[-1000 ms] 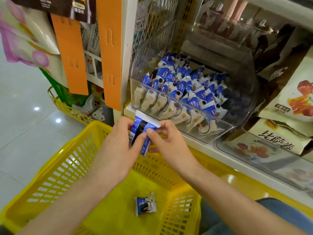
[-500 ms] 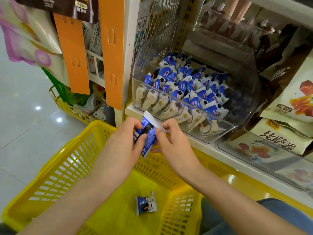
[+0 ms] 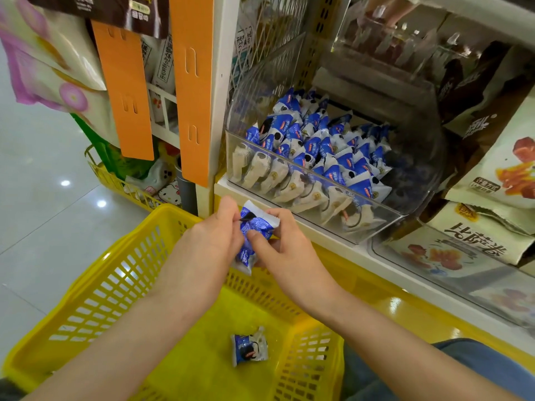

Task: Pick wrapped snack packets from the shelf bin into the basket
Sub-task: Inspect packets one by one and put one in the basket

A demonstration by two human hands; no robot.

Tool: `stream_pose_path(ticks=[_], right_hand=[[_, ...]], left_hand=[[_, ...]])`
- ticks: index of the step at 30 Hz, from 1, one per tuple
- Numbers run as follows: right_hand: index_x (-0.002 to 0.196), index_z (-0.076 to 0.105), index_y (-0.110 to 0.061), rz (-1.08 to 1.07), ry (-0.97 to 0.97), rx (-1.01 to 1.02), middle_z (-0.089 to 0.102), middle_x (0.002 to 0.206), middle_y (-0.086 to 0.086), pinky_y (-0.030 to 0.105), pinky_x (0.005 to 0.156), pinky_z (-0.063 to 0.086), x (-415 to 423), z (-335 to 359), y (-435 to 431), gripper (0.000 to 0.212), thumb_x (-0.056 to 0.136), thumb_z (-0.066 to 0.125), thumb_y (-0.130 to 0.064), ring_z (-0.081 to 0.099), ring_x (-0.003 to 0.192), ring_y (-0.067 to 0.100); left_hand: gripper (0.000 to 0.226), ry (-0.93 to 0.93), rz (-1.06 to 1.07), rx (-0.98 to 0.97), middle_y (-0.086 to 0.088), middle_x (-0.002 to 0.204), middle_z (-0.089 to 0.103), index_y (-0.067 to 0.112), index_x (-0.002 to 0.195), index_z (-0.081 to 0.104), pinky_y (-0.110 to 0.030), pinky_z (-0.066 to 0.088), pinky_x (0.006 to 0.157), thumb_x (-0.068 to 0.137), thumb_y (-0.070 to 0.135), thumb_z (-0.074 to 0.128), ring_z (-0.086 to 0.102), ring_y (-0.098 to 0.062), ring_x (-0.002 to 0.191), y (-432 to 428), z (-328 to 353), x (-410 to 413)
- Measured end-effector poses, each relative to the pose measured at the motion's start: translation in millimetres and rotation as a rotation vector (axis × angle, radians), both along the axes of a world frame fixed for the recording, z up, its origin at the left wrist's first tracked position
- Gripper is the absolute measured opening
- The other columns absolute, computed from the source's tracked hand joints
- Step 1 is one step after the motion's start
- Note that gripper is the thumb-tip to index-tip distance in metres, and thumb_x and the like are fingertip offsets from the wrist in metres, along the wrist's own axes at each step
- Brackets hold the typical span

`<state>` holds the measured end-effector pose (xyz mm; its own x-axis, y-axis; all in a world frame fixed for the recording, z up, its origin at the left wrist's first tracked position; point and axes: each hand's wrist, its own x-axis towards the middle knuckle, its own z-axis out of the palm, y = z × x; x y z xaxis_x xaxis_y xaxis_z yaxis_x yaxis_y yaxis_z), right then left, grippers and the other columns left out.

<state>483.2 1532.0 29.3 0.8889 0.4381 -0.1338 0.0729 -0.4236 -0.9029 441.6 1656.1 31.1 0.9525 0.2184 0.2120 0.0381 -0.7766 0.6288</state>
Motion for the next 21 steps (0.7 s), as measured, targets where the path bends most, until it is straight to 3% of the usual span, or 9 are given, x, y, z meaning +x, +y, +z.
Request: stream_pose_path(ticks=[2, 5, 8, 10, 12, 16, 18, 19, 21], right_hand=[[0.113, 0.037, -0.031, 0.018, -0.032, -0.016, 0.061, 0.079, -0.009, 0.009, 0.05, 0.042, 0, 2, -1, 0.025, 0.093, 0.051, -0.027, 0.056, 0.057, -0.008], [0.113, 0.037, -0.028, 0.01, -0.028, 0.004, 0.062, 0.083, -0.008, 0.009, 0.052, 0.041, -1, 4, 1, 0.023, 0.094, 0.051, -0.024, 0.056, 0.059, -0.007], [0.116, 0.042, -0.019, -0.039, 0.035, 0.106, 0.065, 0.105, 0.001, 0.027, 0.07, 0.054, -1, 3, 2, 0.026, 0.093, 0.053, -0.023, 0.066, 0.083, 0.01], [0.113, 0.044, -0.016, -0.087, 0.058, 0.142, 0.065, 0.106, 0.004, 0.046, 0.078, 0.055, 1, 5, 1, 0.024, 0.092, 0.053, -0.024, 0.067, 0.088, 0.021], [0.109, 0.048, -0.018, -0.091, 0.05, 0.129, 0.065, 0.103, 0.006, 0.05, 0.08, 0.053, 4, 7, -1, 0.017, 0.095, 0.047, -0.028, 0.066, 0.09, 0.024], [0.115, 0.05, -0.026, -0.008, 0.072, 0.18, 0.063, 0.097, -0.003, 0.023, 0.06, 0.055, 6, 13, -3, 0.025, 0.099, 0.032, -0.031, 0.062, 0.075, 0.001], [0.128, 0.045, -0.024, -0.01, 0.112, 0.202, 0.061, 0.098, -0.009, 0.016, 0.053, 0.049, 10, 16, -4, 0.031, 0.098, 0.037, -0.027, 0.059, 0.068, -0.005], [0.131, 0.043, -0.021, -0.025, 0.149, 0.213, 0.061, 0.097, -0.008, 0.015, 0.051, 0.047, 12, 18, -5, 0.034, 0.097, 0.041, -0.026, 0.059, 0.064, -0.005], [0.13, 0.045, -0.017, -0.047, 0.216, 0.205, 0.061, 0.097, -0.001, 0.015, 0.05, 0.045, 17, 22, -6, 0.039, 0.094, 0.048, -0.029, 0.057, 0.058, -0.004]], left_hand=[[0.01, -0.04, 0.0, -0.041, 0.008, 0.059, 0.042, 0.018, 0.088, 0.037, -0.022, 0.029, 0.042, 0.094, 0.023, 0.042, 0.043, -0.008, 0.051, 1, 0, 0], [0.009, -0.072, 0.004, -0.109, 0.007, 0.058, 0.044, 0.019, 0.085, 0.041, -0.021, 0.03, 0.042, 0.092, 0.021, 0.046, 0.045, -0.008, 0.052, 3, -4, 0], [0.007, -0.082, -0.004, -0.189, 0.011, 0.066, 0.053, 0.026, 0.087, 0.042, -0.019, 0.039, 0.049, 0.091, 0.023, 0.048, 0.053, -0.003, 0.059, 4, -10, 3], [0.013, -0.039, -0.042, -0.249, 0.02, 0.08, 0.056, 0.033, 0.094, 0.041, -0.018, 0.045, 0.061, 0.09, 0.024, 0.051, 0.056, 0.005, 0.074, 1, -12, 4], [0.02, 0.012, -0.082, -0.297, 0.025, 0.087, 0.055, 0.034, 0.098, 0.04, -0.017, 0.048, 0.069, 0.09, 0.02, 0.052, 0.058, 0.007, 0.082, -2, -14, 5], [0.024, -0.016, -0.036, -0.4, 0.025, 0.084, 0.056, 0.032, 0.094, 0.045, -0.003, 0.039, 0.059, 0.094, 0.009, 0.043, 0.055, 0.015, 0.072, 0, -10, 8], [0.029, 0.011, 0.012, -0.536, 0.015, 0.076, 0.062, 0.033, 0.085, 0.052, -0.007, 0.041, 0.055, 0.096, 0.009, 0.039, 0.056, 0.009, 0.064, 3, -8, 11], [0.032, 0.044, 0.031, -0.656, 0.009, 0.074, 0.065, 0.033, 0.081, 0.057, -0.013, 0.048, 0.062, 0.097, 0.014, 0.039, 0.058, 0.004, 0.065, 3, -6, 13], [0.04, 0.162, 0.063, -0.941, 0.003, 0.071, 0.07, 0.032, 0.071, 0.069, -0.04, 0.052, 0.084, 0.097, 0.031, 0.039, 0.064, -0.014, 0.078, 1, 1, 15]])
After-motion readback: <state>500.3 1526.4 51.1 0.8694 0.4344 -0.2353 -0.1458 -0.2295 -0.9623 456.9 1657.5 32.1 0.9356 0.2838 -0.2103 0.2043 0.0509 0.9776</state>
